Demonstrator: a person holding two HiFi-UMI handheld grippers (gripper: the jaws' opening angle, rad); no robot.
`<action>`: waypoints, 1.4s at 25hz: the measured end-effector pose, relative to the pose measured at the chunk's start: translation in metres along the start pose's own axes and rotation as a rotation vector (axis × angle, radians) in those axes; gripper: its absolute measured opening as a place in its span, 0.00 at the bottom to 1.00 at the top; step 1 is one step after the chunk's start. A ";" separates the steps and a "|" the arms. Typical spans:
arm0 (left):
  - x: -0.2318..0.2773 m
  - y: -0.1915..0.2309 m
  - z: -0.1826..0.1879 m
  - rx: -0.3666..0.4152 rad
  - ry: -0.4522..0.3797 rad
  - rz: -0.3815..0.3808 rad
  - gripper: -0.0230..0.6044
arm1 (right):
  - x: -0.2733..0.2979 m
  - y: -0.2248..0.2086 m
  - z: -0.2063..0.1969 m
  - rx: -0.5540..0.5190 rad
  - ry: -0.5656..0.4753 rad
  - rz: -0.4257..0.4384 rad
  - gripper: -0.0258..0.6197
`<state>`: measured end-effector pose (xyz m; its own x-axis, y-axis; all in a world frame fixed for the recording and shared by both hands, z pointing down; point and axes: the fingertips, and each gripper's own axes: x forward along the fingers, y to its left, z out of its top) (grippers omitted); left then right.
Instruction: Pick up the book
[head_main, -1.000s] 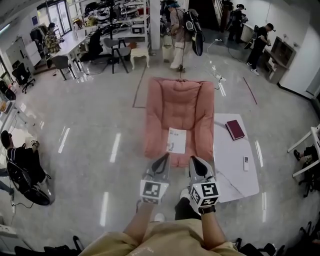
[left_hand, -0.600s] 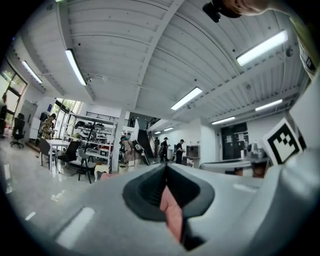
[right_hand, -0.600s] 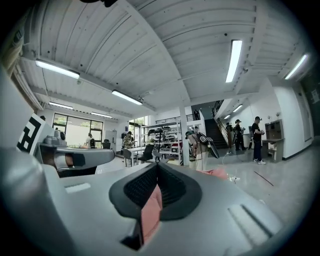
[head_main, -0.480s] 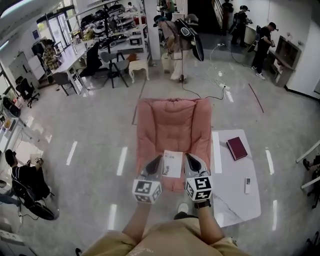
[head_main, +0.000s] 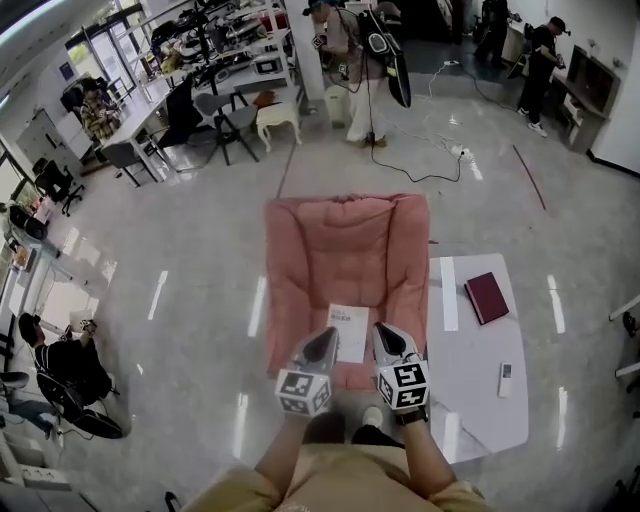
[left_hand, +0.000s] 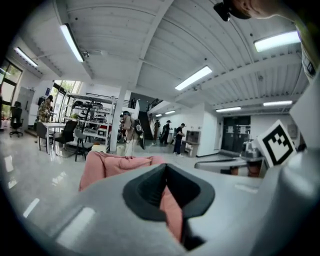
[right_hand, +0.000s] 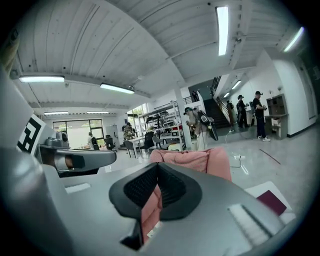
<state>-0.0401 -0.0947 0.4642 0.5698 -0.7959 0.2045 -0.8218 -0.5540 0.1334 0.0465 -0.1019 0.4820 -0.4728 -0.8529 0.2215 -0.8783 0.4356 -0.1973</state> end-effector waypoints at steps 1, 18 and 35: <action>0.007 0.005 -0.010 -0.006 0.025 -0.002 0.04 | 0.007 -0.004 -0.012 0.004 0.031 0.003 0.05; 0.083 0.152 -0.250 -0.205 0.503 0.032 0.07 | 0.121 -0.067 -0.286 0.300 0.588 -0.059 0.05; 0.164 0.206 -0.465 -0.341 0.760 0.017 0.28 | 0.228 -0.115 -0.467 0.467 0.746 -0.088 0.26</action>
<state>-0.1190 -0.2260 0.9762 0.4973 -0.3542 0.7920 -0.8572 -0.3414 0.3856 0.0064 -0.2121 1.0012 -0.4719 -0.3963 0.7876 -0.8717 0.0756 -0.4842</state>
